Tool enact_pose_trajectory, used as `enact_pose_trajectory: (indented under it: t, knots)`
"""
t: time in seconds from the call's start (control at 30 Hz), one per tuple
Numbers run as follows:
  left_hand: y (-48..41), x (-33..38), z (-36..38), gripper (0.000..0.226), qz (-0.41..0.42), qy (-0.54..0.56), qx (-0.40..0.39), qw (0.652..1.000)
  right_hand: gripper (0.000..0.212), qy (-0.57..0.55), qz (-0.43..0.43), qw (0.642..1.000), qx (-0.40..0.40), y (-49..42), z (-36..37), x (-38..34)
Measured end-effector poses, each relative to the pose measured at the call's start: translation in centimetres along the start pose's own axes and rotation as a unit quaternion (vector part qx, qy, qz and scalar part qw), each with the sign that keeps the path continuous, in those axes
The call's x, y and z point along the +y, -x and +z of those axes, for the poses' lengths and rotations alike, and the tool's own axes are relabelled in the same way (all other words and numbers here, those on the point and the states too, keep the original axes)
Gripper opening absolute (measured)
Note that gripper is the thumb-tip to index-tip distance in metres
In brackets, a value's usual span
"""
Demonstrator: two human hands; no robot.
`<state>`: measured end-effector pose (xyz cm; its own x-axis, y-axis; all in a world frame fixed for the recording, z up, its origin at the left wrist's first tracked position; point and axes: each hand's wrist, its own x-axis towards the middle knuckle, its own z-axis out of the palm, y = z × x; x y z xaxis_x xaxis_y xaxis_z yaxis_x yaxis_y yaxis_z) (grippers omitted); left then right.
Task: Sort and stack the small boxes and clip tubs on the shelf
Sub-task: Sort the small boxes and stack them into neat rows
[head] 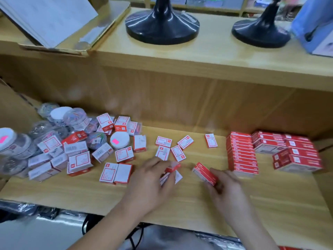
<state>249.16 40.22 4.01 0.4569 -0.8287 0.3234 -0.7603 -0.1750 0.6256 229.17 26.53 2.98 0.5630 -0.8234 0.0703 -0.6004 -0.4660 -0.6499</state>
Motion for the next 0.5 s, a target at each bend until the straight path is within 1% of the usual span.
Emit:
enact_pose_trajectory:
  t: [0.03, 0.07, 0.1, 0.2, 0.23, 0.27, 0.37, 0.43, 0.5]
  knots:
    - [0.3, 0.0, -0.6, 0.022, -0.005, 0.022, 0.013, 1.000, 0.035, -0.002, -0.002, 1.000, 0.004, -0.2, 0.1, -0.2]
    - [0.7, 0.0, -1.1, 0.022, 0.002, 0.031, 0.008, 0.999, 0.033, -0.004, -0.004, 1.000, 0.006, -0.5, 0.2, -0.3]
    - [1.1, 0.1, -1.1, 0.023, 0.023, 0.028, -0.011, 0.999, 0.032, -0.004, -0.007, 1.000, 0.009, -0.7, 0.2, -0.3]
    - [2.4, 0.3, 0.5, 0.025, 0.109, -0.025, -0.099, 0.989, 0.033, 0.002, -0.024, 1.000, 0.009, -1.3, 0.2, -0.1]
    - [2.6, 0.3, 1.1, 0.026, 0.115, -0.039, -0.112, 0.986, 0.033, -0.001, -0.025, 1.000, 0.005, -1.5, 0.1, 0.0]
    - [2.8, 0.2, 1.4, 0.027, 0.102, -0.041, -0.106, 0.988, 0.032, -0.008, -0.023, 1.000, 0.001, -1.6, 0.1, 0.1]
    - [3.4, -0.2, 1.0, 0.031, 0.003, -0.031, -0.037, 0.999, 0.027, -0.031, 0.007, 0.999, -0.013, -1.9, -0.1, 0.3]
    - [3.8, -0.6, 0.7, 0.037, -0.027, -0.072, -0.037, 0.996, 0.026, -0.066, 0.028, 0.997, -0.029, -2.2, -0.5, 0.1]
    - [4.3, -1.2, 0.8, 0.042, -0.041, -0.064, -0.050, 0.996, 0.034, -0.111, 0.034, 0.992, -0.045, -2.3, -0.8, -0.4]
